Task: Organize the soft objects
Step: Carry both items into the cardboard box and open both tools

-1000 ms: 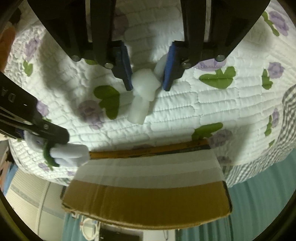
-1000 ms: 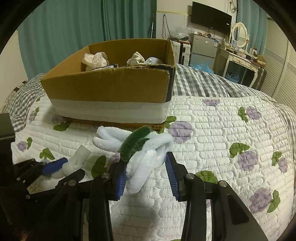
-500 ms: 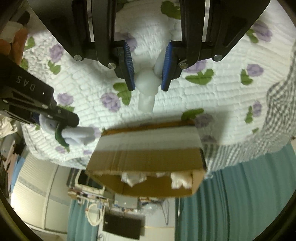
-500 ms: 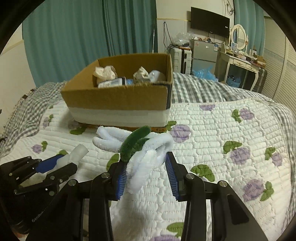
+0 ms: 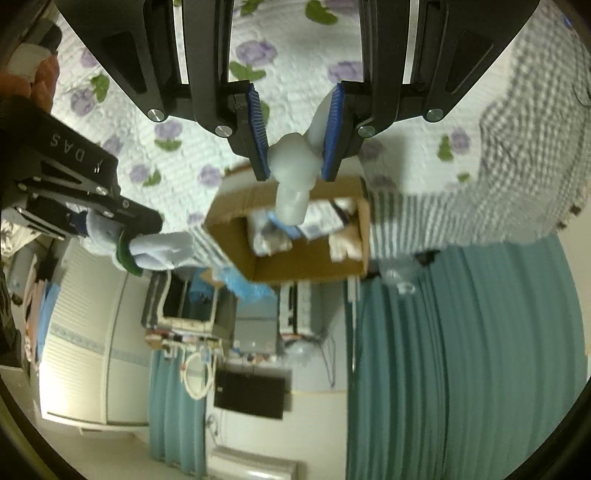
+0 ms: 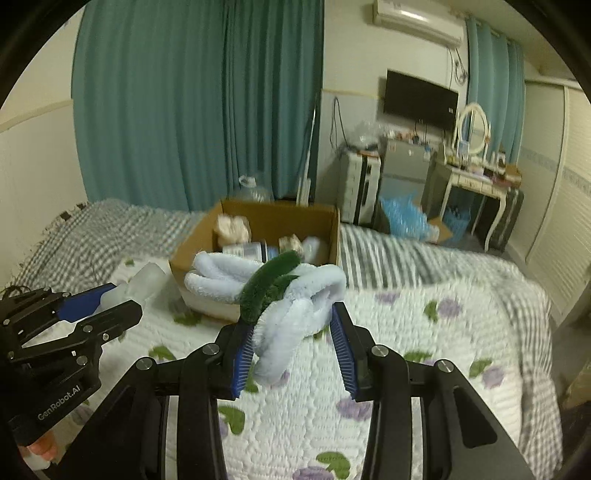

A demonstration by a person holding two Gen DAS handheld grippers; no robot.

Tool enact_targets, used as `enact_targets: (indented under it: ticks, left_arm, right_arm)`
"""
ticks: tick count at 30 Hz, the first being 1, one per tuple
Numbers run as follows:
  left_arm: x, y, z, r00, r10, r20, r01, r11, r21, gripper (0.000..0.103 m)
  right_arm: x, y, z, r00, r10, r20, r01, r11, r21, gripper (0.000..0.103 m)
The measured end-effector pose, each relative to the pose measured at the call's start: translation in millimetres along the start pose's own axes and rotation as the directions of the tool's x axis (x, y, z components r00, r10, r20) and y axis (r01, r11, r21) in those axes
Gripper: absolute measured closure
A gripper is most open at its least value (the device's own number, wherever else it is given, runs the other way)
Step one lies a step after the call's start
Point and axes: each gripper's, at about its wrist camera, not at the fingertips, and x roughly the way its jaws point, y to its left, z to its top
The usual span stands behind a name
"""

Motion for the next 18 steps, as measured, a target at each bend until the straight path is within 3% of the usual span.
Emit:
enact_targets:
  ticks: [9,18]
  left_arm:
    - [-11,9,48,0.994,0.054,0.093,-0.059,0.997,0.046,0.075]
    - [47,23,92,0.990,0.085,0.113,-0.091,0.994,0.052,0.075]
  right_arm:
    - [9,5,64,0.997,0.033,0.076,-0.030,0.999,-0.041,0.064]
    - [74,-4,105,0.996,0.050,0.075,-0.046,0.998,-0.054,0.064]
